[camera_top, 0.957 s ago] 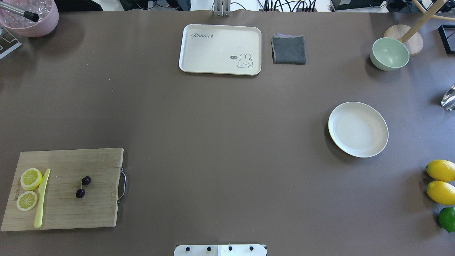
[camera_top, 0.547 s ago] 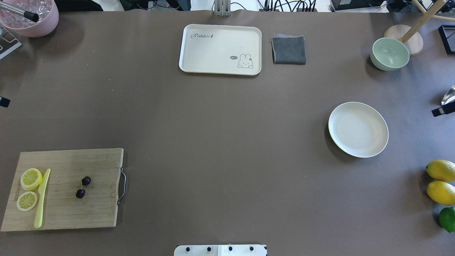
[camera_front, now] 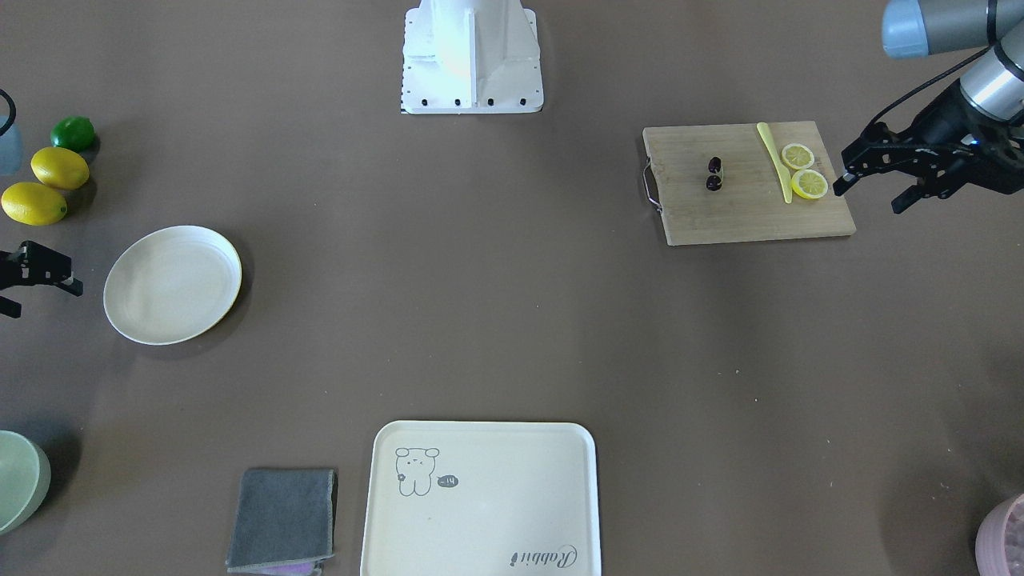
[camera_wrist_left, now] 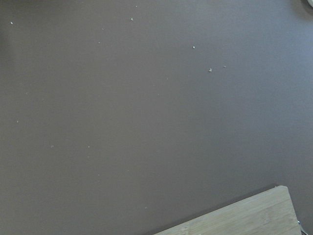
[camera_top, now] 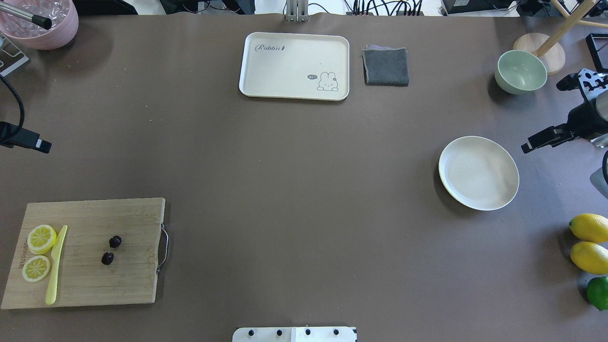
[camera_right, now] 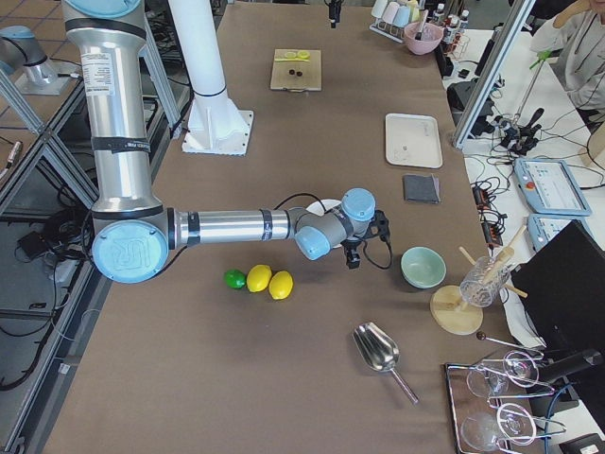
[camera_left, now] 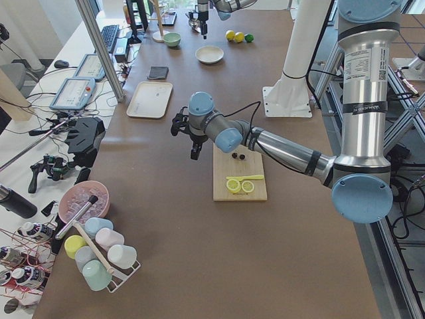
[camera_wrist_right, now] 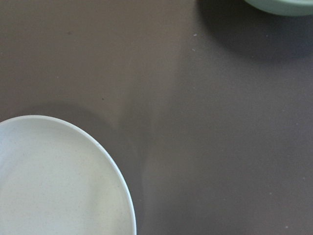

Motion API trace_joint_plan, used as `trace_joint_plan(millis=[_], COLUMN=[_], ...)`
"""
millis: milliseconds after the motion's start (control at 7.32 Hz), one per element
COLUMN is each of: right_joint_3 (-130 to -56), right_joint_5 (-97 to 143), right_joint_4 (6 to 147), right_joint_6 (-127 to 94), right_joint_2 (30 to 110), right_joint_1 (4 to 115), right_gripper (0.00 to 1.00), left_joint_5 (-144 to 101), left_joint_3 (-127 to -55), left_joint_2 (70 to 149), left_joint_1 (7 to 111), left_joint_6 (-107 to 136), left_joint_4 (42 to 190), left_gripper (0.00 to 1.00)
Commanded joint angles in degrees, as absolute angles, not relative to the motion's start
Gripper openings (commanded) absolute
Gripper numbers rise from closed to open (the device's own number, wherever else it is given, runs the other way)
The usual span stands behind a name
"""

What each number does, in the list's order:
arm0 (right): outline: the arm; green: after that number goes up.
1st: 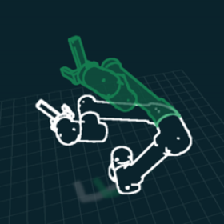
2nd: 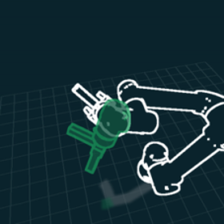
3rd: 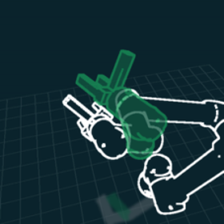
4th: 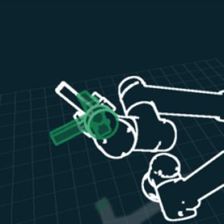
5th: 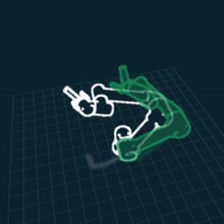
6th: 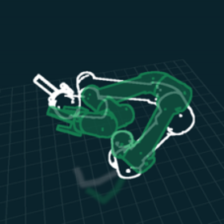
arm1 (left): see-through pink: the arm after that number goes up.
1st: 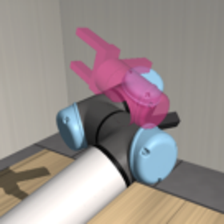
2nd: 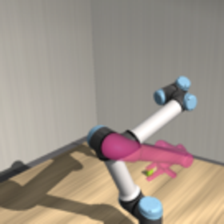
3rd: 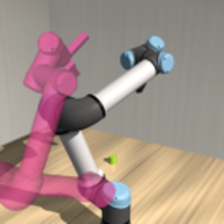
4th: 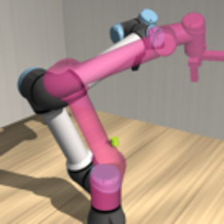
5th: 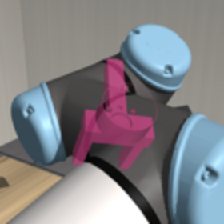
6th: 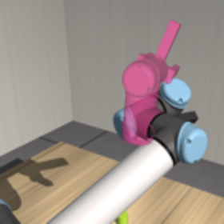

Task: Place red cherry on plate
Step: 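Move the right gripper toward the white plate while the left approaches the board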

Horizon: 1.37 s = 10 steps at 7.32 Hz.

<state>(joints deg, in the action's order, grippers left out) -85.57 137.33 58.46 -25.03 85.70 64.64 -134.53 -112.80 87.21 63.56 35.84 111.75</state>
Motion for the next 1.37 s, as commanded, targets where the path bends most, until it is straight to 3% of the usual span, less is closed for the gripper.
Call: trace_joint_plan(millis=[0,137,273,410,547,683,1094,1230], right_joint_3=[-84.73,-84.12,-81.94,-80.44,-80.59,-80.94,-81.91,-85.66], right_joint_5=[137.02,136.33,136.32,136.41,136.84,136.93,139.56,139.66], right_joint_4=[58.36,56.53,54.60,53.19,53.17,53.26,53.09,53.17], right_joint_6=[-26.45,-26.28,-26.19,-26.37,-26.72,-26.72,-27.59,-33.51], right_joint_2=[84.64,84.73,84.73,84.64,84.38,84.03,83.85,83.85], right_joint_1=[61.36,60.30,59.60,58.98,58.97,58.97,58.89,58.80], right_gripper=[0.98,0.97,0.89,0.74,0.29,0.00,0.00,0.00], left_joint_5=[-131.76,-130.44,-129.82,-129.81,-129.81,-129.81,-129.81,-129.81], left_joint_3=[-113.55,-113.47,-113.47,-113.47,-113.47,-113.55,-113.64,-114.16], left_joint_2=[87.36,88.23,88.68,88.68,88.77,88.77,88.95,89.03], left_joint_1=[60.13,58.55,58.19,58.18,58.18,58.18,57.57,56.35], left_joint_6=[39.45,42.51,42.89,43.24,43.24,43.24,43.50,47.25], left_joint_4=[112.68,112.68,112.68,112.68,112.68,112.68,112.68,112.76], left_gripper=[0.97,0.97,0.97,0.97,0.97,0.97,0.97,0.97])
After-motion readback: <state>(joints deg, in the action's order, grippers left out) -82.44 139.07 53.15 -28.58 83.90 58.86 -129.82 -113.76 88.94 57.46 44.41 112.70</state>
